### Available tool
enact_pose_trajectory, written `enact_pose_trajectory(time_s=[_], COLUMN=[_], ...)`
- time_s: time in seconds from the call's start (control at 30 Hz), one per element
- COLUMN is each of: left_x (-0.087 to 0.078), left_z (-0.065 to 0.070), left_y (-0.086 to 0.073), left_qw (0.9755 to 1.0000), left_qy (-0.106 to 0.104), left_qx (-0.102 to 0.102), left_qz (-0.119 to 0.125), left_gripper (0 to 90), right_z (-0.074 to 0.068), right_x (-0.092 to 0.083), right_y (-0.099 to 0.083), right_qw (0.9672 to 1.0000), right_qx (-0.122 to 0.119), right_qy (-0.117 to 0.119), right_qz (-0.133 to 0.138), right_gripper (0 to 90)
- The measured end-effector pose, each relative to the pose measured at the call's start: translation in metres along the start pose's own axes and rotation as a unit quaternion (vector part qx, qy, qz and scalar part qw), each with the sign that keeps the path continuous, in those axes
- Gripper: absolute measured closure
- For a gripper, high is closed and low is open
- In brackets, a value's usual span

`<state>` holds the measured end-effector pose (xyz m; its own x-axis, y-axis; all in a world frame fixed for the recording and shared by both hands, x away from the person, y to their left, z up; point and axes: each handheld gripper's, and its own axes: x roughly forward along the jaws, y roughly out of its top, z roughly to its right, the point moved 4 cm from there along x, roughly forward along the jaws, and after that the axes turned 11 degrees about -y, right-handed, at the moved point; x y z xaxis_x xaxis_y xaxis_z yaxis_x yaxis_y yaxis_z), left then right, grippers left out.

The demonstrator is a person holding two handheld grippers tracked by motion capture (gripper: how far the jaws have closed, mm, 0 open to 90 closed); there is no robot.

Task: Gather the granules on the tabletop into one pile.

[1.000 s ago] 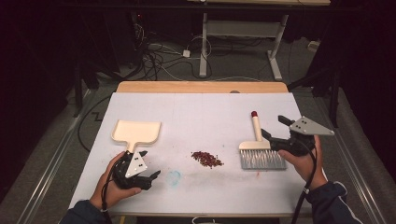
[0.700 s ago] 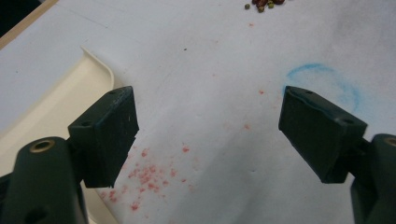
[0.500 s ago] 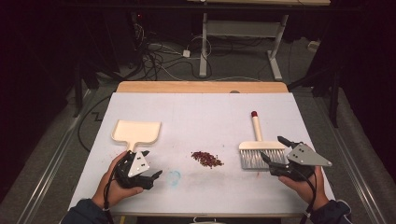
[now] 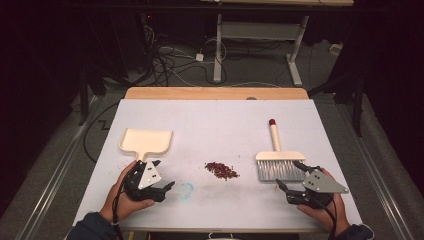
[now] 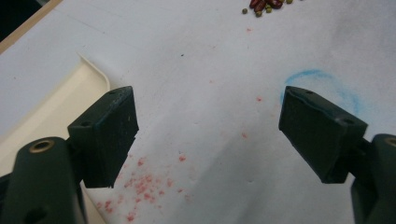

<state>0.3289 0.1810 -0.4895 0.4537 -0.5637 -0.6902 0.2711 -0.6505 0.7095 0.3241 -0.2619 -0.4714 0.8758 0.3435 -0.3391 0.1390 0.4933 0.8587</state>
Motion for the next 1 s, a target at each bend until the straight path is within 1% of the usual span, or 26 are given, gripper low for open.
enact_pose_trajectory(time_s=[0.07,0.13,0.3,0.4,1.0], left_x=[-0.0012,-0.0026,-0.0046,-0.0034,-0.0026], left_z=[0.0008,0.0009,0.0016,0.0015,0.0018], left_y=[-0.0018,-0.0035,-0.0027,-0.0029,-0.0026], left_qw=[1.0000,1.0000,1.0000,1.0000,1.0000], left_qy=[-0.001,0.001,0.001,0.000,-0.002], left_qx=[0.001,0.001,0.002,0.003,0.004], left_qz=[0.000,-0.001,0.004,0.001,0.000], left_gripper=[18.8,18.8,18.8,18.8,18.8], right_z=[0.0000,0.0002,-0.0006,-0.0011,-0.0027], right_x=[0.0001,0.0004,-0.0027,-0.0028,-0.0015], right_y=[0.0012,0.0041,0.0075,0.0081,0.0078], right_qw=[1.0000,1.0000,0.9999,0.9999,0.9999], right_qx=[0.004,0.004,0.001,-0.001,-0.009], right_qy=[0.004,-0.001,-0.005,-0.006,-0.002], right_qz=[0.001,0.004,0.011,0.012,0.008], right_gripper=[21.6,21.5,21.4,21.5,21.5])
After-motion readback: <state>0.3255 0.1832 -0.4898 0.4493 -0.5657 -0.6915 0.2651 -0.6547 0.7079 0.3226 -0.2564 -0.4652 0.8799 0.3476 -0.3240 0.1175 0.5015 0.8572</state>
